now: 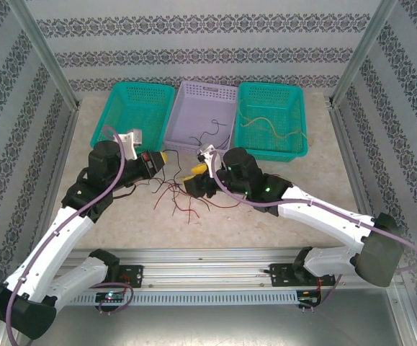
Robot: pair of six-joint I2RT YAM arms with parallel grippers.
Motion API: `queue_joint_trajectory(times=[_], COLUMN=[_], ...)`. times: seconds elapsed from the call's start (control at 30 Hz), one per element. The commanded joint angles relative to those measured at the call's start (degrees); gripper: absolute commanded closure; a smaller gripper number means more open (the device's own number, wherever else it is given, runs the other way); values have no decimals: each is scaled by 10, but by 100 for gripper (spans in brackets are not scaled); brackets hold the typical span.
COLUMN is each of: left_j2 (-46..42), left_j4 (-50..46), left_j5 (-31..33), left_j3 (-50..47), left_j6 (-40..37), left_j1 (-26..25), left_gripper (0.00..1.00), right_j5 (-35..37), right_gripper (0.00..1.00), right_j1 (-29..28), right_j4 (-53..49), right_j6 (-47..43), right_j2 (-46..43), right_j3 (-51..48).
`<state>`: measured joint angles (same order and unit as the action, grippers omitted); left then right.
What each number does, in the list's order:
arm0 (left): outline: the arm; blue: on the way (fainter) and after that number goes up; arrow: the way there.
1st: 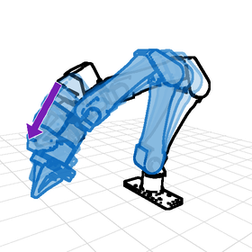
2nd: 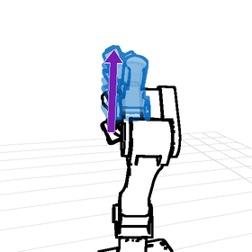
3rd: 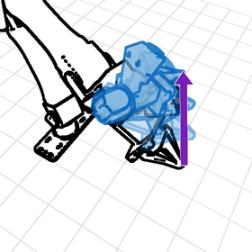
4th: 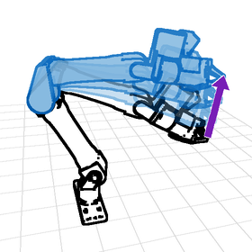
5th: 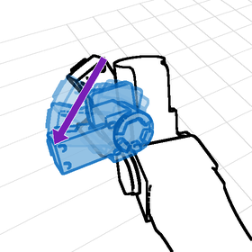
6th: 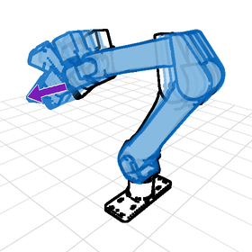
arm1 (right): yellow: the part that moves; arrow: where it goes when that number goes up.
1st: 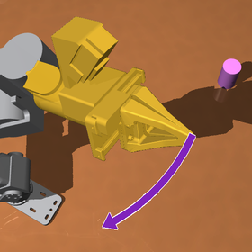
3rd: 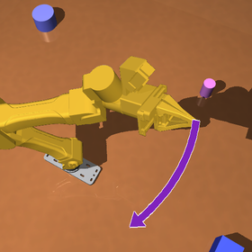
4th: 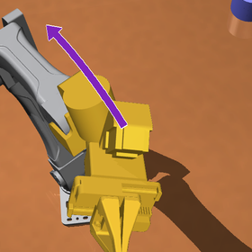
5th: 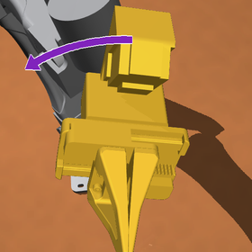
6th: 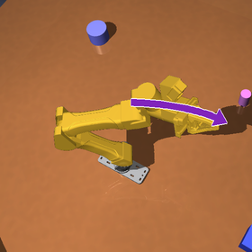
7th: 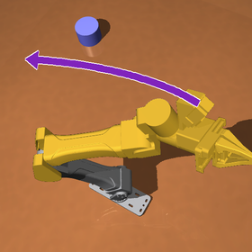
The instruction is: Untangle the cables
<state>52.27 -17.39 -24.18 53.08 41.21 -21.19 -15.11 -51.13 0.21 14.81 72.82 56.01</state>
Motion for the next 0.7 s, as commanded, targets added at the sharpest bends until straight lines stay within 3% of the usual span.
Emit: queue_joint_trajectory(times=[0.0,0.43,0.53,0.6,0.67], left_j2=[0,-1,-4,-10,-15], left_j4=[39,49,43,34,23], left_j5=[-7,-14,-10,-4,3], left_j3=[13,14,15,16,21], left_j6=[20,35,33,27,19], left_j1=[-9,-17,-17,-18,-17], left_gripper=[100,100,100,100,100], right_j5=[-28,-3,4,24,60], right_gripper=[43,43,60,81,96], right_j1=[-16,-40,-41,-41,-40], right_j4=[69,137,139,140,135], right_j6=[-44,-89,-91,-92,-96], right_j2=[18,102,112,104,82], right_j3=[-20,-15,-12,-21,-38])
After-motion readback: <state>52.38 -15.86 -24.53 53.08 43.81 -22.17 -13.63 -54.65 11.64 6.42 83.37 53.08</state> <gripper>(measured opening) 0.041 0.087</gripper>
